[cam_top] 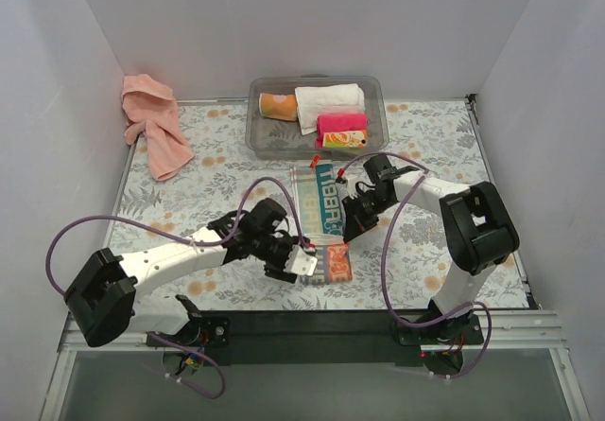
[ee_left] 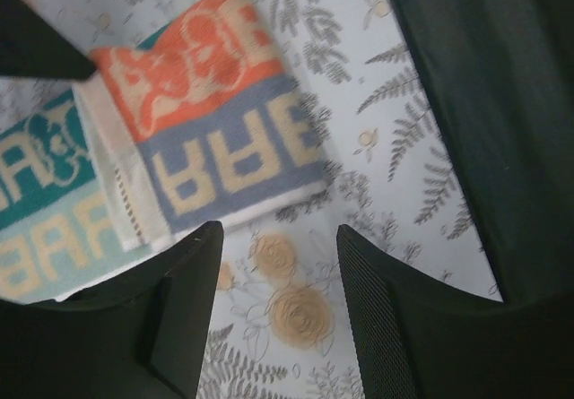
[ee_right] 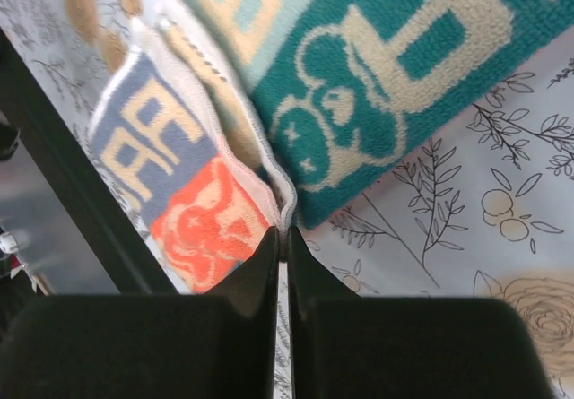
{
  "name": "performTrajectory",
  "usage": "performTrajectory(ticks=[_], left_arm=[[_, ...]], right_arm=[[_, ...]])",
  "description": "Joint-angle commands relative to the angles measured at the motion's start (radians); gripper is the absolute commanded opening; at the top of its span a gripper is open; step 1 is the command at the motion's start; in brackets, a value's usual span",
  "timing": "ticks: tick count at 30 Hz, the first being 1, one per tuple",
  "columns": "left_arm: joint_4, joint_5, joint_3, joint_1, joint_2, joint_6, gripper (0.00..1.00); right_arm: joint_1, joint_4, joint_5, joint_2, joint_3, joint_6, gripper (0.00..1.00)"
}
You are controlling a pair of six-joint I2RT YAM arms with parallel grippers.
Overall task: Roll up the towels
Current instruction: Fold the towel, then roll the towel
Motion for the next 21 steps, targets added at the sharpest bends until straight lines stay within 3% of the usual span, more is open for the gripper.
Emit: performTrajectory(ticks=[1, 5, 8, 10, 14, 21], left_arm=[[0.076, -0.075, -0.036, -0.119, -0.032, -0.024, 0.49], [0.177, -0.181, -0.057, -0.201, 0.005, -0.098, 0.46], [0.249, -0.240, -0.076, -0.256, 0.023, -0.126, 0.45], [0.279, -0.278, -0.080, -0.285, 0.046, -0.136, 0.44], [0.317, -0.315, -0.079, -0.317, 0.106, -0.144, 0.41], [0.348, -0.342, -0.082, -0.321, 0.187, -0.147, 0.40]], right_arm=[[-0.001, -0.006, 0.002, 0.043, 0.031, -0.008, 0.09], [-0.004, -0.029, -0.012, -0.022, 0.053, -0.018, 0.37], [-0.004, -0.034, -0.035, -0.119, 0.037, -0.039, 0.41], [-0.004, -0.027, -0.066, -0.174, 0.019, -0.047, 0.40], [0.019, -0.029, -0.173, -0.158, 0.005, -0.042, 0.18], [0.062, -0.045, -0.258, 0.008, -0.030, -0.071, 0.11]])
